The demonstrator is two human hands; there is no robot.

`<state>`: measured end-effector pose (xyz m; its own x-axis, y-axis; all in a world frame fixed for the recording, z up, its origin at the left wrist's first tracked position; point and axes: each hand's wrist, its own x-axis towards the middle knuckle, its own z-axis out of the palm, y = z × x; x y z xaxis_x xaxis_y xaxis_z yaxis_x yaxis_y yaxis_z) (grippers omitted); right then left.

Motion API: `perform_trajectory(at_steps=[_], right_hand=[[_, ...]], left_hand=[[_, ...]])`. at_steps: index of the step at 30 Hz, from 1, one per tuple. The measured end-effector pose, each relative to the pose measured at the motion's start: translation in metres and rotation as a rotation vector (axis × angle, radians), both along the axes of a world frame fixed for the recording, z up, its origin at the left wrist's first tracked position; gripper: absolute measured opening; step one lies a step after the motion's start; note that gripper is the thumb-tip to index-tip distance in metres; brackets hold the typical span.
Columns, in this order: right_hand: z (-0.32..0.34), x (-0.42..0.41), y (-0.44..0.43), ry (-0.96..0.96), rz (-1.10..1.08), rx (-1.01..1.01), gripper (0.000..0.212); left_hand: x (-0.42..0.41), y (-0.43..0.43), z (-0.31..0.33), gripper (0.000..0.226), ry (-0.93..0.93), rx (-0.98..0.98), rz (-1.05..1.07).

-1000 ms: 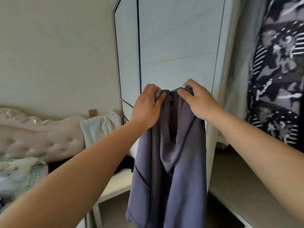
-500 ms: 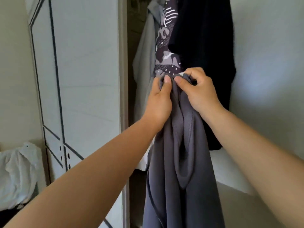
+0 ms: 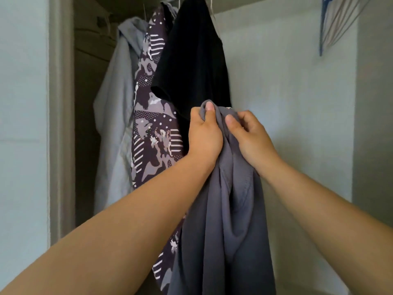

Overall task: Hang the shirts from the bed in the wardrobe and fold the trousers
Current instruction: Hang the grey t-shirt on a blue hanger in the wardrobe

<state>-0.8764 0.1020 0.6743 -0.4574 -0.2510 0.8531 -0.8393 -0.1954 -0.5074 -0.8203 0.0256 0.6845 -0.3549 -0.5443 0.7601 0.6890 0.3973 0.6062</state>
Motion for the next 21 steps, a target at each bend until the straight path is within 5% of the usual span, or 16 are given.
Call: perform_trajectory(at_steps=[6, 13, 21], right_hand=[[-0.018, -0.013, 0.001, -0.166, -0.194, 0.109, 0.041], [0.005, -0.053, 0.025, -0.092, -0.54, 0.081, 0.04], [0.042, -0.089, 0.058, -0.071, -0.689, 0.209, 0.046]], left_hand=[[-0.033, 0.006, 0.016, 0.019, 0.001, 0.001, -0.108], [-0.069, 0.004, 0.036, 0.023, -0.091, -0.16, -0.266], [-0.11, -0.006, 0.085, 0.03, -0.069, -0.612, 0.171]])
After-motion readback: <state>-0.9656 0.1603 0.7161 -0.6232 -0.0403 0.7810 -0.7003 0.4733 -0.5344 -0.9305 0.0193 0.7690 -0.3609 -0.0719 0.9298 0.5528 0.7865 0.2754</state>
